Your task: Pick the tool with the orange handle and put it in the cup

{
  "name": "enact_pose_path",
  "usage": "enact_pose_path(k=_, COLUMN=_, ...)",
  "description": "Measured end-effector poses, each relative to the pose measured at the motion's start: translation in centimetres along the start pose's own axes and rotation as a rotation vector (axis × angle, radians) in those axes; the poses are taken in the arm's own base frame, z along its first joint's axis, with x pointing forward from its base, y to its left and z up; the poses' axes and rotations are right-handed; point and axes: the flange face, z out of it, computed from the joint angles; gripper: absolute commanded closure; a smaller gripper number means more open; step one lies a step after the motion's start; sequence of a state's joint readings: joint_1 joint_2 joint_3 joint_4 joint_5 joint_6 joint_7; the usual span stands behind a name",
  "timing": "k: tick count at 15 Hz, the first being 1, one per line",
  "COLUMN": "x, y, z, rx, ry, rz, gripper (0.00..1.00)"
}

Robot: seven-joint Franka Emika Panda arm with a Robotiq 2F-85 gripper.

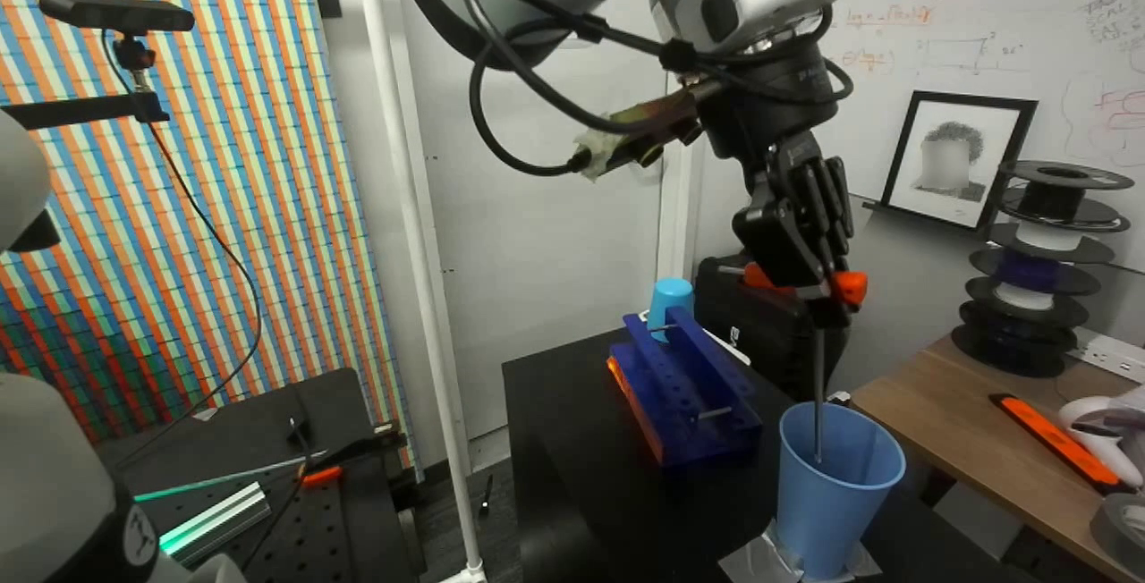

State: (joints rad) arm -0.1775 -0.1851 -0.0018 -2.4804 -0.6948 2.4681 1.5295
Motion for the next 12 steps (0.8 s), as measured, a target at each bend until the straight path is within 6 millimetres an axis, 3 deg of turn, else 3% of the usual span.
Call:
enact_pose_path(k=3, x=-1.4, y=-1.4, z=1.6, rx=0.009, ry=0.026, rz=0.004, gripper=0.90)
enact_pose_path(k=4, x=-1.7, y=-1.9, z=2.1, rx=0.008, ry=0.029, rz=0.007, gripper=0.75)
enact_pose_path(k=5, x=-2.0, y=-2.2, z=2.5, rx=0.003, ry=0.031, rz=0.007, gripper=0.53)
enact_pose_path(k=7, x=-2.8, y=-2.3, z=3.8, rx=-0.019, ry=0.016, rz=0.000, gripper=0.49)
enact_pose_path(k=10, x=-3.9, y=-1.6, z=6.3, rx=-0.071, ry=-0.031, rz=-0.004, gripper=0.27)
enact_pose_path(k=12, x=-3.6, y=-1.4, z=6.4, rx=-0.076, ry=-0.096, rz=0.002, gripper=0.13)
